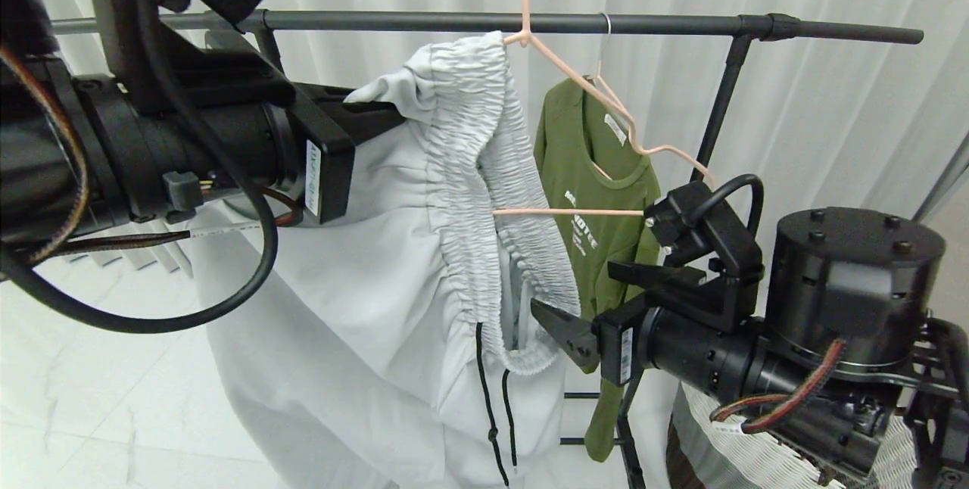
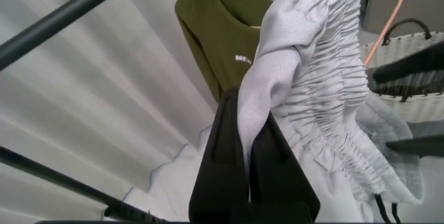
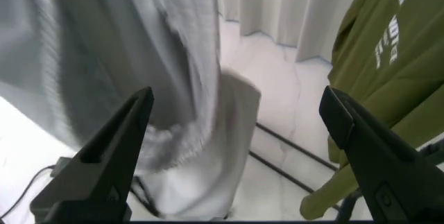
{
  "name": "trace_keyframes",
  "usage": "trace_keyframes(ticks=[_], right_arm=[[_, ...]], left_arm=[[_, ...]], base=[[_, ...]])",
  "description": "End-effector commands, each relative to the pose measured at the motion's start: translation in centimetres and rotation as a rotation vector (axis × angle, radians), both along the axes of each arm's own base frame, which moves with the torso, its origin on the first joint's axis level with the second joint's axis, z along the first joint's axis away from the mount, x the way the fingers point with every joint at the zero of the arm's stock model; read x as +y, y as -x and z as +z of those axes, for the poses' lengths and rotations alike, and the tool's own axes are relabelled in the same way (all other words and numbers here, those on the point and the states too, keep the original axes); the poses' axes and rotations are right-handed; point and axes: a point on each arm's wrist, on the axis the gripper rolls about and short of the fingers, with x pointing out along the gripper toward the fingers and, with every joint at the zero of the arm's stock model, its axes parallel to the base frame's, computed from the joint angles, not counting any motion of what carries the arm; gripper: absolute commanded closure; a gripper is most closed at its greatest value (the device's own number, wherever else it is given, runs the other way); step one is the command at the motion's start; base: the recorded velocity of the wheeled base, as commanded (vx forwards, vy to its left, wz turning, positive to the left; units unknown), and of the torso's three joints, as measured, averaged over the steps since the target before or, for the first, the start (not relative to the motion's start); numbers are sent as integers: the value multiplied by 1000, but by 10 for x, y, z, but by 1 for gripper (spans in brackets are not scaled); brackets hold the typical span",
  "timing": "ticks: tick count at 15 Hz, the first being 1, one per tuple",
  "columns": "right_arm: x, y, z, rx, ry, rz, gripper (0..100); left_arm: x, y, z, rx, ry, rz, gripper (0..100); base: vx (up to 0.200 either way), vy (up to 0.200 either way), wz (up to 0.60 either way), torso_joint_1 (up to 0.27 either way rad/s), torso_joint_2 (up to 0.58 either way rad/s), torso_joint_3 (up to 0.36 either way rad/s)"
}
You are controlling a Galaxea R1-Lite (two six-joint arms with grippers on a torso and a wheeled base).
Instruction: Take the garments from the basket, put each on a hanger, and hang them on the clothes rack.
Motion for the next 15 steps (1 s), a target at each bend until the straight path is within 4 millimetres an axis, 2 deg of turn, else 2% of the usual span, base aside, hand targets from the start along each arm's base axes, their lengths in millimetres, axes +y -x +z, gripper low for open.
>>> trace_keyframes(ticks=[1, 5, 6, 12, 15], right_arm=[[5, -4, -9, 20, 21, -6, 0], [3, -7, -10, 14, 30, -68, 0], [3, -10, -11, 15, 33, -77, 100], [-15, -29, -9, 6, 37, -181, 100], [-29, -45, -8, 4, 35, -258, 100]], left_arm=[[-1, -3, 3, -29, 19, 13, 100], [-1, -4, 3, -42, 28, 38, 100], [-1, -4, 3, -40, 27, 38, 100], [-2, -4, 1, -38, 25, 38, 100], [-1, -6, -6, -43, 23, 45, 100]], base=[[0, 0, 0, 0, 0, 0], [0, 0, 0, 0, 0, 0], [0, 0, 0, 0, 0, 0], [0, 0, 0, 0, 0, 0], [0, 0, 0, 0, 0, 0]])
